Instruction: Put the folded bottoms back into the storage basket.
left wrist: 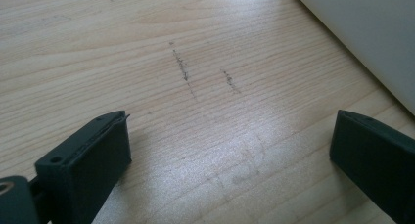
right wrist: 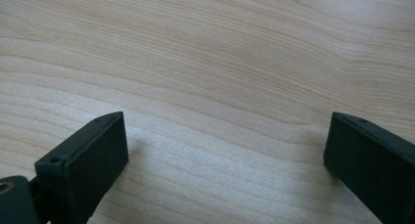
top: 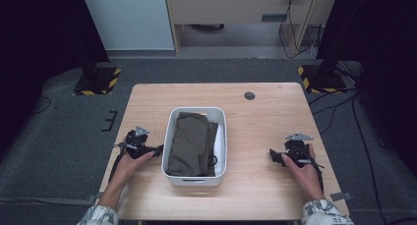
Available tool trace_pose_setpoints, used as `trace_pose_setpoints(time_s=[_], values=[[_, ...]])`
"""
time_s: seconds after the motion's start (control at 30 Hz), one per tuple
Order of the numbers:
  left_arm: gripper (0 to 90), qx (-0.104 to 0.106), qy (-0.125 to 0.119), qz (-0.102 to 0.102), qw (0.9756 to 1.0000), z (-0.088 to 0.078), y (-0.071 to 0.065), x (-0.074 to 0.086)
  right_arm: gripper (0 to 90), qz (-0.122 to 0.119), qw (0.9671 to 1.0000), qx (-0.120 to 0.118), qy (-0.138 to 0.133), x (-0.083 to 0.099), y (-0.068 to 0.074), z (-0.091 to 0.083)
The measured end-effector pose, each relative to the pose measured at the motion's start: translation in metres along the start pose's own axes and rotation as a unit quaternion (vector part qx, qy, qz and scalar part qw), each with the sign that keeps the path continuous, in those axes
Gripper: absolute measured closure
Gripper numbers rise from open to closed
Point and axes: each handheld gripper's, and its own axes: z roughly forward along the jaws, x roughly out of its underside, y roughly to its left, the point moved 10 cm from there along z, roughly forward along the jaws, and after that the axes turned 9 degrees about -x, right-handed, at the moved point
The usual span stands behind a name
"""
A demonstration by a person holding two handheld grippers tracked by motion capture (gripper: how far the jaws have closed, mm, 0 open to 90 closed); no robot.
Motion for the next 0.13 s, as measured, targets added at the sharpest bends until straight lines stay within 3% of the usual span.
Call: trace_pose_setpoints(time_s=[0.13], values=[[1.1, -0.004, 0.001, -0.003, 1.0, 0.0006, 0.001, -0.0004, 1.4, 0.01, 0.9999, 0.006, 0.001, 0.0001, 0.0015, 0.0007]])
